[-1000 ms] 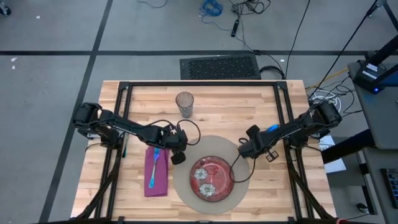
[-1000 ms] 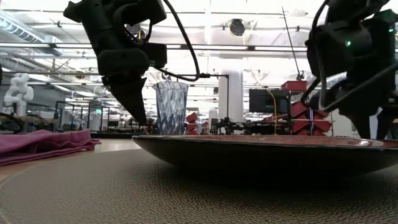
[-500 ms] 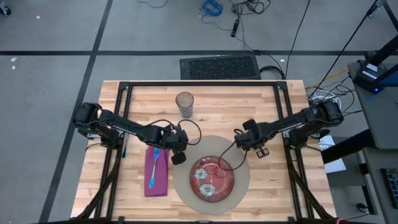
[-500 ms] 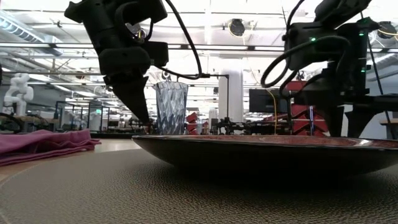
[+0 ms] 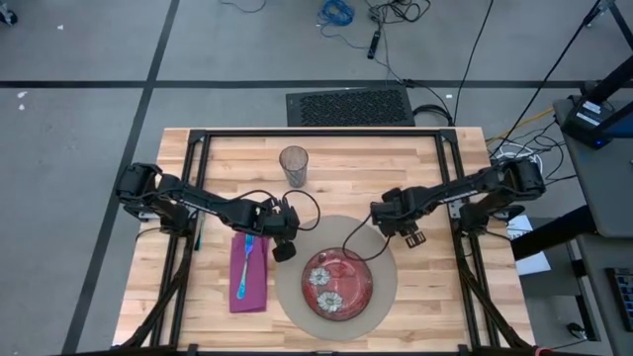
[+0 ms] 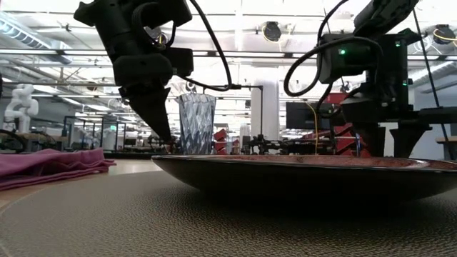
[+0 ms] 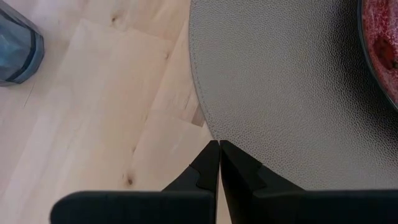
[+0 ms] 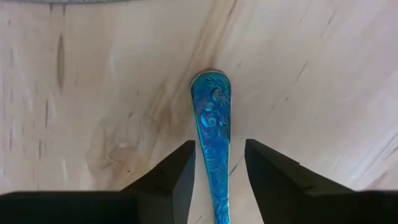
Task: Set table place
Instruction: Move the blue table knife to the right side of the gray placemat
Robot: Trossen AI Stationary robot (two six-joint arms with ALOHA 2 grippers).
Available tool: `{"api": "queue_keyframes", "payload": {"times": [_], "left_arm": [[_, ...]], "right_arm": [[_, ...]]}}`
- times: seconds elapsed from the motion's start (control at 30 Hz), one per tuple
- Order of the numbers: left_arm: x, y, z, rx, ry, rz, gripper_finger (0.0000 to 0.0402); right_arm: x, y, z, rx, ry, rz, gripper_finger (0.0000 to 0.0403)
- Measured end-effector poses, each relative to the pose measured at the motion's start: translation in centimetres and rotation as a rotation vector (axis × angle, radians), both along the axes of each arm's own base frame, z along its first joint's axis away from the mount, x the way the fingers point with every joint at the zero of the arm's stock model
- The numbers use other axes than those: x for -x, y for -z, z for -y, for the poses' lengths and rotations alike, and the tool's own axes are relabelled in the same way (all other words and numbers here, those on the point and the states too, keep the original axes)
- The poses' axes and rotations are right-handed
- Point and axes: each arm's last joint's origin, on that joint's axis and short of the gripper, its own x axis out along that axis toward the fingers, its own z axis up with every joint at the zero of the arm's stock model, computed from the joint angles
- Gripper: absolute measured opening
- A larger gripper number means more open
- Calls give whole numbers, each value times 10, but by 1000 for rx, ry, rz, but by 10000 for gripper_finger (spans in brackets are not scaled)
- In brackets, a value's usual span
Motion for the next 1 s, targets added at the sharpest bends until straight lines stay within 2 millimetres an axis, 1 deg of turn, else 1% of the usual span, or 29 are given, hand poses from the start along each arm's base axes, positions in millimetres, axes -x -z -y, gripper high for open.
{"api": "queue_keyframes", "payload": {"times": [0.1,0.23,0.3,0.47,0.57,0.63,1.0], "left_arm": [[0,0,0,0,0,0,0],[0,0,0,0,-1,0,0],[0,0,0,0,-1,0,0],[0,0,0,-1,-1,1,0],[0,0,0,0,0,0,0],[0,0,0,-1,0,2,0],[0,0,0,-1,0,2,0]], "right_arm": [[0,2,1,-53,-2,-10,122],[-2,7,0,-71,-31,-31,112],[-1,9,-2,-68,-51,-36,98],[-1,10,-11,-51,-98,-42,52],[0,10,-20,-41,-121,-41,28],[0,10,-28,-52,-144,-32,20],[7,11,-72,-58,-259,-5,17]]}}
